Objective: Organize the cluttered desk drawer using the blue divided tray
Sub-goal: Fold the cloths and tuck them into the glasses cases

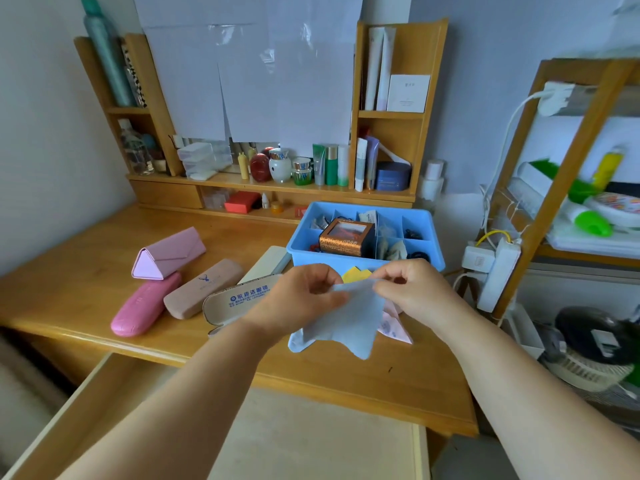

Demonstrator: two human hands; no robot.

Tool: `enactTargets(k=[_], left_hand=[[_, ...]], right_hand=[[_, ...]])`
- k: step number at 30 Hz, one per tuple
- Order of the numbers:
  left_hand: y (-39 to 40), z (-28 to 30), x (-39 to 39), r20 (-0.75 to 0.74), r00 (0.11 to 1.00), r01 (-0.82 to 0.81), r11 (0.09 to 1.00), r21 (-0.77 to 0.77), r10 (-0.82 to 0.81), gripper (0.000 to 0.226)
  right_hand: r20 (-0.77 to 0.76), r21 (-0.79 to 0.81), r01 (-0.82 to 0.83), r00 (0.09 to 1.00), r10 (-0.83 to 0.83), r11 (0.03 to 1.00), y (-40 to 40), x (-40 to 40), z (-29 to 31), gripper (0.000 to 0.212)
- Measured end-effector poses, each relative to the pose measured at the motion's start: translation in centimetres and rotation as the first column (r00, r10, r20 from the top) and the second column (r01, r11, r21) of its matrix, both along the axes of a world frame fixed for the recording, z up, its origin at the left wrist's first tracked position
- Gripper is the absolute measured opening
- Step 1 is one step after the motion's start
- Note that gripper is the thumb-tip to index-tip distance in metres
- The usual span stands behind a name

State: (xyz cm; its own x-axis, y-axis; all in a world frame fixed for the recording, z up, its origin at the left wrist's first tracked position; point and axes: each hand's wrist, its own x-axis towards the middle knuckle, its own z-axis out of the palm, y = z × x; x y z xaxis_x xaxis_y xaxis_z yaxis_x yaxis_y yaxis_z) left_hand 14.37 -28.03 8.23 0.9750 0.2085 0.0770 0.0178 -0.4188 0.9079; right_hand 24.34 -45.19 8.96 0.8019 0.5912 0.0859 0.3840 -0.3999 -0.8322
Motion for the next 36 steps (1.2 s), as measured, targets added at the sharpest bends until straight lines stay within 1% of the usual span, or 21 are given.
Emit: enactTargets(k=[3, 5, 6, 8, 10, 11, 13, 15, 16, 17, 18, 19, 21, 22, 23, 25, 27, 29, 31, 34, 36], left_hand=[[0.2, -0.8, -0.6, -0.037, 0.999, 0.006, 0.982, 0.19, 0.001, 0.014], [0.7, -1.4, -1.1, -0.065, 0.998, 0.008, 0.961, 0.275, 0.011, 0.02], [1.0, -1.5, -1.2, -0.072, 0.997, -0.013, 0.956, 0.292, 0.036, 0.023], [1.5, -1.8, -1.4, -0.055, 0.992, -0.091, 0.956, 0.281, 0.111, 0.023], [1.5, -1.9, -1.3, -0.008, 0.982, -0.183, 0.954, 0.238, 0.191, 0.016], [1.4, -1.9, -1.3, 0.026, 0.973, -0.232, 0.952, 0.202, 0.231, 0.014], [1.0, -1.9, -1.4, 0.102, 0.952, -0.3, 0.947, 0.115, 0.289, 0.016], [0.6, -2.5, -1.9, 0.156, 0.947, -0.292, 0.954, 0.066, 0.279, 0.022], [0.3, -3.2, -2.4, 0.153, 0.952, -0.276, 0.96, 0.055, 0.265, 0.023], [0.0, -4.2, -2.9, 0.126, 0.96, -0.258, 0.965, 0.046, 0.251, 0.023], [-0.3, -5.4, -3.5, 0.083, 0.969, -0.236, 0.97, 0.054, 0.231, 0.022], [-0.6, -6.7, -4.1, 0.028, 0.979, -0.206, 0.975, 0.085, 0.204, 0.021], [-1.1, -9.0, -5.3, -0.088, 0.987, -0.12, 0.979, 0.168, 0.136, 0.02], [-1.2, -9.8, -5.6, -0.128, 0.986, -0.086, 0.979, 0.186, 0.111, 0.019], [-1.2, -10.2, -5.7, -0.152, 0.983, -0.074, 0.98, 0.183, 0.103, 0.019], [-0.9, -10.5, -5.3, -0.154, 0.978, -0.115, 0.979, 0.169, 0.141, 0.02], [-0.6, -10.3, -4.4, -0.12, 0.969, -0.193, 0.963, 0.188, 0.218, 0.016], [-0.4, -10.0, -3.2, -0.08, 0.964, -0.228, 0.943, 0.244, 0.253, 0.014], [-0.3, -9.8, -2.1, -0.059, 0.962, -0.233, 0.913, 0.335, 0.267, 0.013], [-0.3, -9.9, -0.7, -0.047, 0.959, -0.222, 0.848, 0.482, 0.278, 0.012], [-0.5, -10.0, -0.1, -0.115, 0.956, -0.16, 0.811, 0.563, 0.268, 0.011]], right_hand=[[0.025, -0.037, 0.035, 0.999, -0.034, 0.999, -0.5, -0.4, -0.3, 0.025], [0.003, -0.039, 0.059, 0.998, -0.059, 0.998, -0.9, -0.4, -0.7, 0.024], [-0.01, -0.043, 0.063, 0.998, -0.064, 0.997, -1.1, -0.3, -1.0, 0.021], [-0.069, -0.025, 0.064, 0.996, -0.065, 0.998, -1.4, -0.1, -1.4, 0.014], [-0.145, 0.063, 0.071, 0.988, -0.061, 0.996, -1.5, -0.1, -1.8, 0.007], [-0.139, 0.11, 0.078, 0.988, -0.063, 0.991, -1.4, -0.1, -1.9, 0.006], [-0.023, 0.141, 0.086, 0.996, -0.083, 0.986, -1.6, -0.2, -2.1, 0.008], [0.07, 0.134, 0.072, 0.994, -0.082, 0.988, -2.2, -0.9, -2.4, 0.012], [0.079, 0.128, 0.056, 0.995, -0.067, 0.99, -2.8, -1.4, -2.8, 0.014], [0.083, 0.098, 0.038, 0.995, -0.046, 0.994, -3.4, -2.0, -3.6, 0.016], [0.091, 0.029, 0.02, 0.996, -0.022, 0.999, -4.0, -2.7, -4.5, 0.016], [0.099, -0.076, -0.001, 0.995, 0.009, 0.997, -4.5, -3.3, -5.6, 0.017], [0.06, -0.279, -0.05, 0.996, 0.07, 0.959, -5.4, -4.1, -7.8, 0.015], [0.028, -0.334, -0.072, 0.996, 0.086, 0.94, -5.7, -4.4, -8.6, 0.014], [0.006, -0.349, -0.079, 0.996, 0.086, 0.934, -5.8, -4.4, -9.2, 0.014], [0.0, -0.296, -0.054, 0.998, 0.057, 0.954, -5.7, -4.0, -9.7, 0.017], [0.021, -0.218, 0.003, 1.0, 0.001, 0.976, -5.0, -3.4, -9.6, 0.016], [0.048, -0.194, 0.08, 0.996, -0.072, 0.978, -4.0, -2.7, -9.4, 0.011], [0.105, -0.244, 0.138, 0.988, -0.116, 0.96, -3.1, -2.0, -9.6, 0.007], [0.164, -0.333, 0.179, 0.978, -0.13, 0.926, -2.1, -1.7, -10.3, 0.005], [0.188, -0.41, 0.195, 0.974, -0.126, 0.891, -1.7, -1.6, -10.8, 0.013]])
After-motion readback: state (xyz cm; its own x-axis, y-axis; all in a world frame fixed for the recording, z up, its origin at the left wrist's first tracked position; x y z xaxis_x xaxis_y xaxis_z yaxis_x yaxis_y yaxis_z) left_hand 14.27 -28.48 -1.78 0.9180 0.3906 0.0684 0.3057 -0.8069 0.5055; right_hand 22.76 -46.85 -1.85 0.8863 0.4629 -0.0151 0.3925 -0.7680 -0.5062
